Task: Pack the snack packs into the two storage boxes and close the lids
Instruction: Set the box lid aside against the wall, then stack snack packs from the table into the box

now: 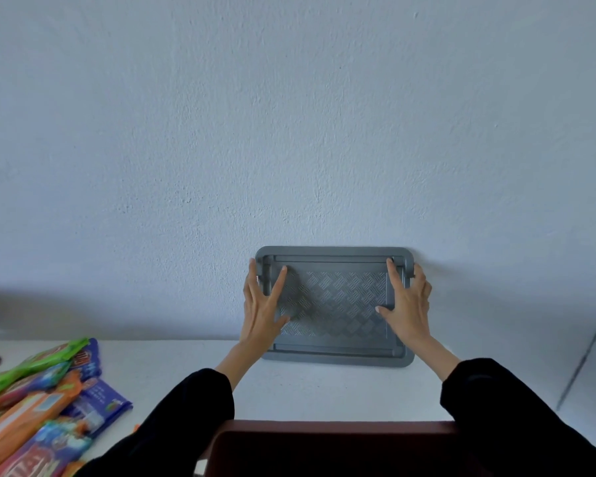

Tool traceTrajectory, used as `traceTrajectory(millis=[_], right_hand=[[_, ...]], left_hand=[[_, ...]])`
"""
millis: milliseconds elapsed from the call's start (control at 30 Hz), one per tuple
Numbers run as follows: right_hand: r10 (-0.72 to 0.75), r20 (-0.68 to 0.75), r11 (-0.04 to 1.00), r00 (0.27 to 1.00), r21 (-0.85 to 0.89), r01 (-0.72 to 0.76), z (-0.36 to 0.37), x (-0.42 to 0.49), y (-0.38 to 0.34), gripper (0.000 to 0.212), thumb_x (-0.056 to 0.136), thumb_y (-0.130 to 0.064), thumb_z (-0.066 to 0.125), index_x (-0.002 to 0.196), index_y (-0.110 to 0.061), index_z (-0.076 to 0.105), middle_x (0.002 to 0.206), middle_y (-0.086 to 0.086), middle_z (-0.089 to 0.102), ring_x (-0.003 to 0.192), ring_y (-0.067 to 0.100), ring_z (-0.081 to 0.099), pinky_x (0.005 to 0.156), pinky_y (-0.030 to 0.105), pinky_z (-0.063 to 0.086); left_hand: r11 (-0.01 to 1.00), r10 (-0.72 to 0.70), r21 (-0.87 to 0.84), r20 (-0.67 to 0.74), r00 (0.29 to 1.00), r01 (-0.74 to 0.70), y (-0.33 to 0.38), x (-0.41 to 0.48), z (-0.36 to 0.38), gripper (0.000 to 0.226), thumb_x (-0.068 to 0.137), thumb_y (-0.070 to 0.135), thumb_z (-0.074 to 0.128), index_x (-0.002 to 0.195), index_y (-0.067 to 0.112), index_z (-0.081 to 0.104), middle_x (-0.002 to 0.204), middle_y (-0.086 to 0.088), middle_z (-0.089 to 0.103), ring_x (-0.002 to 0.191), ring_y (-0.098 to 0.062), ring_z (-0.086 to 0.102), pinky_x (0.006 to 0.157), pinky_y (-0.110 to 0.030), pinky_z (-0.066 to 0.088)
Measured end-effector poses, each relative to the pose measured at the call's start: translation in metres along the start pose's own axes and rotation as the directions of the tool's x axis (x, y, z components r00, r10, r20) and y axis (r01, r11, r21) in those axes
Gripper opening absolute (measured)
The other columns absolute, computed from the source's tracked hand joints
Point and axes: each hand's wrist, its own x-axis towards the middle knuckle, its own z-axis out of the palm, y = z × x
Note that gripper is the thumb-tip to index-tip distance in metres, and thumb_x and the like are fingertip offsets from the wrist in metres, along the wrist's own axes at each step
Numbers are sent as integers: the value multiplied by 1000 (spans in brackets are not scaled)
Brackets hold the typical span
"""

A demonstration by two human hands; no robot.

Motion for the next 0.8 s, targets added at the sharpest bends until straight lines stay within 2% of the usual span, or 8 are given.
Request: traceTrajectory(millis=[100, 167, 233, 367, 500, 600, 700, 800], right_hand=[[-27, -40, 1000, 999, 4, 27, -9, 0, -3, 83, 76, -15, 74, 143, -30, 29, 149, 22, 12, 136, 40, 15, 106, 50, 31], [-72, -90, 997, 993, 22, 75, -17, -2, -8, 76, 76, -15, 73, 141, -31, 36, 149, 21, 15, 136, 38, 17, 107, 50, 31], [-129, -123, 989, 984, 61, 138, -26, -3, -19, 70, 78, -16, 72, 139, -29, 40, 149, 20, 18, 135, 37, 18, 108, 49, 31], [-264, -91, 956, 960, 103, 273, -36, -7, -61, 66, 80, -19, 70, 138, -27, 41, 147, 18, 23, 133, 36, 22, 110, 46, 29], [-380, 30, 904, 924, 225, 365, -36, -28, -124, 66, 81, -21, 69, 140, -26, 38, 146, 17, 26, 132, 34, 25, 107, 40, 29], [-439, 122, 872, 890, 296, 389, -28, -44, -162, 67, 81, -21, 69, 140, -26, 37, 144, 17, 28, 131, 33, 28, 107, 38, 27], [-528, 180, 823, 830, 351, 447, -16, -68, -203, 69, 79, -22, 71, 140, -24, 39, 142, 20, 33, 132, 32, 28, 108, 35, 20], [-541, 226, 810, 810, 400, 429, -5, -100, -240, 68, 80, -23, 69, 140, -25, 38, 142, 18, 34, 133, 33, 27, 107, 37, 23]], left_hand=[[999, 43, 21, 23, 999, -43, -3, 0, -18, 110, 65, 15, 83, 138, 46, 6, 148, 0, -17, 141, -44, 5, 108, -53, 27], [997, 68, 37, 16, 998, -68, -8, 0, -38, 100, 72, 13, 78, 137, 44, 9, 151, -11, -11, 141, -44, 8, 107, -52, 28], [996, 82, 40, 0, 997, -82, -12, -4, -65, 85, 76, 9, 73, 134, 38, 19, 150, -24, 8, 137, -45, 18, 105, -50, 32], [997, 43, 58, -33, 999, -41, -19, -25, -126, 58, 82, 8, 66, 127, 30, 37, 135, -23, 39, 120, -38, 45, 85, -43, 51], [986, -102, 126, -57, 993, 109, -32, -64, -194, 42, 85, 7, 61, 126, 12, 54, 129, -19, 45, 116, -33, 49, 90, -38, 45], [966, -208, 146, -66, 976, 215, -40, -97, -240, 38, 85, 6, 58, 123, 11, 56, 126, -16, 48, 117, -29, 49, 98, -36, 40], [921, -340, 179, -64, 938, 345, -43, -134, -285, 37, 84, 3, 57, 121, 9, 57, 123, -15, 51, 115, -26, 50, 96, -27, 35], [880, -419, 223, -53, 906, 420, -57, -171, -324, 36, 83, 6, 58, 119, 11, 58, 120, -13, 53, 112, -27, 52, 93, -29, 37]])
